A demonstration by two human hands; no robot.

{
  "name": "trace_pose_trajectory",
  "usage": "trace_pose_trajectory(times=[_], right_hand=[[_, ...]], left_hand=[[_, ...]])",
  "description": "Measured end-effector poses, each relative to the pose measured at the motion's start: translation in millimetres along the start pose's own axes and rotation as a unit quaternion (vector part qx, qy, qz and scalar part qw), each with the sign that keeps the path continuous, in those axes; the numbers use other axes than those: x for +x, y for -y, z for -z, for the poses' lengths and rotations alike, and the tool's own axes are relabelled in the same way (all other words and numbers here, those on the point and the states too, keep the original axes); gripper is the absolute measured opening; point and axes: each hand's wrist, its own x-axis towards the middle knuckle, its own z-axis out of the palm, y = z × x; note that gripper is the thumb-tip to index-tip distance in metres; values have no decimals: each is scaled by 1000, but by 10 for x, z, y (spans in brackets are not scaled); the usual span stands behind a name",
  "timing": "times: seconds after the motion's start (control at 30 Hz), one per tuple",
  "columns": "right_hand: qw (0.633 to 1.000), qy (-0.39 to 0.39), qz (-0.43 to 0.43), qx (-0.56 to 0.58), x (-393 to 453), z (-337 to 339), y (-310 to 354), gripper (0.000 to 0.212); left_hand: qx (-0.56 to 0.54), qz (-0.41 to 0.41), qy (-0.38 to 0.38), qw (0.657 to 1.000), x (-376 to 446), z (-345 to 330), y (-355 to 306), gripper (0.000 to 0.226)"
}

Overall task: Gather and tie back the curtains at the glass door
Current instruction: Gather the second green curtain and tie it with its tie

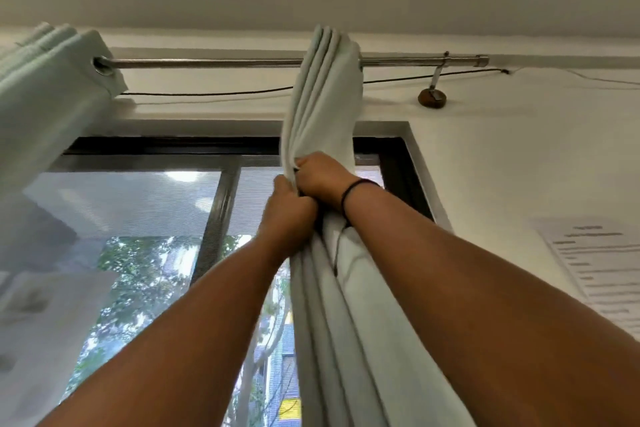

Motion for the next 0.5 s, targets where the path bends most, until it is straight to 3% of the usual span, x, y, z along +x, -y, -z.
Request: trace_pose_trajectory(times=[0.1,0.23,0.3,0.43,0.5], right_hand=[[998,19,15,49,29,-203,247,30],[997,-5,-4,71,-87,-306,-20,30],[994,-35,-25,101,-207,-338,-185,34],[978,-65,-170,98,-577,-281,-466,90],[964,-73,-206,151,-749,-274,-618,105]], left_hand=[[-11,18,-43,999,13,307,226,31],[-7,-1,10,1000,-31,223,278,39],[-13,-3,37,999,-120,25,283,27],[-42,-18,94,995,-476,-432,323,31],[-62,-23,114,991,-718,-662,341,32]])
